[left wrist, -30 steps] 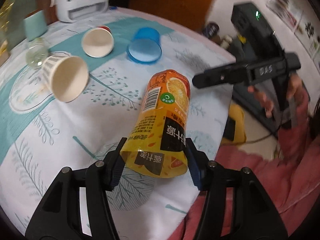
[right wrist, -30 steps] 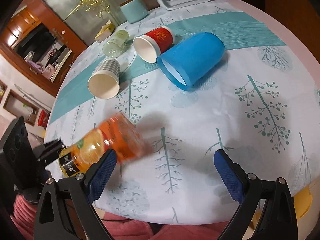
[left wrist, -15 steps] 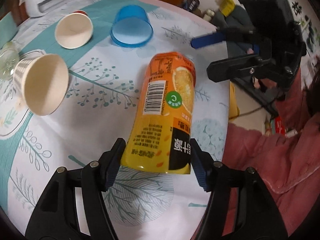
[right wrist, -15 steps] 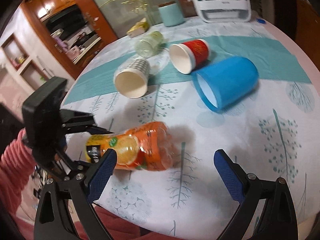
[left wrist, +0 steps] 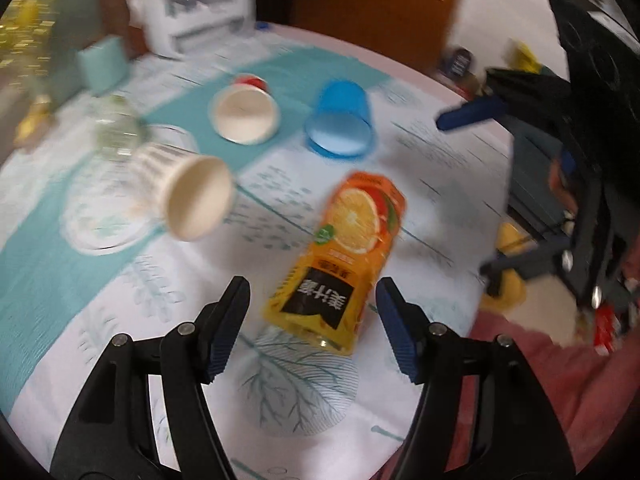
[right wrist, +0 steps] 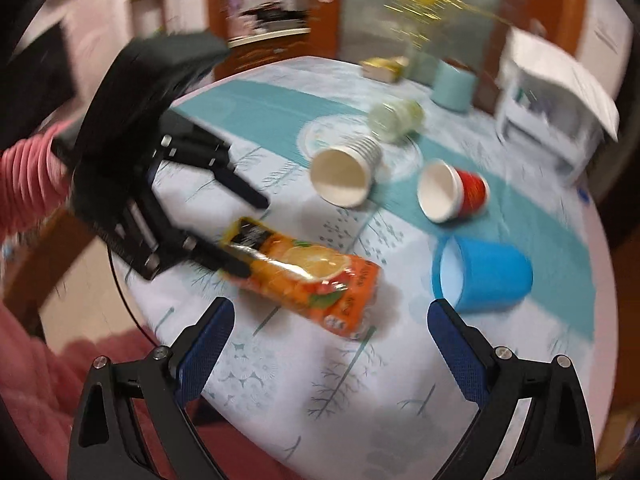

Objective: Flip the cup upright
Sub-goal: 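Grasp the bottle with the right tool while the left tool releases it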

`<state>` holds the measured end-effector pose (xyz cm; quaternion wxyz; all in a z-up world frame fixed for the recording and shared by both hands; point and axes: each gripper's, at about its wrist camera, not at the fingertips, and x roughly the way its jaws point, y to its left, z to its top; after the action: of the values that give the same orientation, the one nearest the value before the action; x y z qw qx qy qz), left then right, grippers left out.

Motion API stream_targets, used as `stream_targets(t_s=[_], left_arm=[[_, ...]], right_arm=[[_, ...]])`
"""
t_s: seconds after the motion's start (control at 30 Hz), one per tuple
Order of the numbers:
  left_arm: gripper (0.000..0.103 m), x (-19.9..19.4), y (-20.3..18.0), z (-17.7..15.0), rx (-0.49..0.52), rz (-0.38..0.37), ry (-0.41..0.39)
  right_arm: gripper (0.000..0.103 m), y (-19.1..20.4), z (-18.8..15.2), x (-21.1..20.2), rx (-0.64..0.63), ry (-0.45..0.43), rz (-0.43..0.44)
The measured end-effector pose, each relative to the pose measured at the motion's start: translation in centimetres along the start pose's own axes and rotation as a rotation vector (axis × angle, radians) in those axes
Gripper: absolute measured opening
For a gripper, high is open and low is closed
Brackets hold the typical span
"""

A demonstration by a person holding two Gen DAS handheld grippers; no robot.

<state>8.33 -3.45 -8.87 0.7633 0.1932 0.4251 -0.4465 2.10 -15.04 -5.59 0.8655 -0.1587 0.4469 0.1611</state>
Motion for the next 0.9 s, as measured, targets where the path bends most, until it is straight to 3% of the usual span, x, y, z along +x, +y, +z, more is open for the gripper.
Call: stream_targets(t_s=[0.13, 0.3, 0.5, 0.63, 0.8, 0.9], left_arm=[[0.063, -2.0, -0.2, -0.9, -0.185, 0.15, -0.034], [0.063, -4.0, 0.9, -3.8, -0.508, 0.208, -0.074], [0.063, -5.7, 1.6, -8.2, -0.781, 0.313, -0.113], [0.063, -5.4, 1.8, -9.9, -0.851, 0.349, -0.066], [0.063, -5.3, 1.9, -11.1, -0.879, 0.367, -0.07], [0.063, -4.7, 2.1, -10.7, -0.864, 0.355, -0.063]], right_arm=[[0.099, 1.6, 0.9, 0.9, -0.147, 0.019, -0.027], [0.099, 3.9, 1.6, 3.0, -0.352, 0.066, -0.04], [0.099, 7.3, 1.5, 5.3, -0.591, 0.109, -0.051], [0.098, 9.7, 1.0, 7.4, -0.752, 0.18, -0.08], [0.097, 10.4, 0.9, 9.8, -0.843, 0.252, -0.12], [0.086, 10.2, 1.1, 11.1, -0.867, 0.304, -0.12]])
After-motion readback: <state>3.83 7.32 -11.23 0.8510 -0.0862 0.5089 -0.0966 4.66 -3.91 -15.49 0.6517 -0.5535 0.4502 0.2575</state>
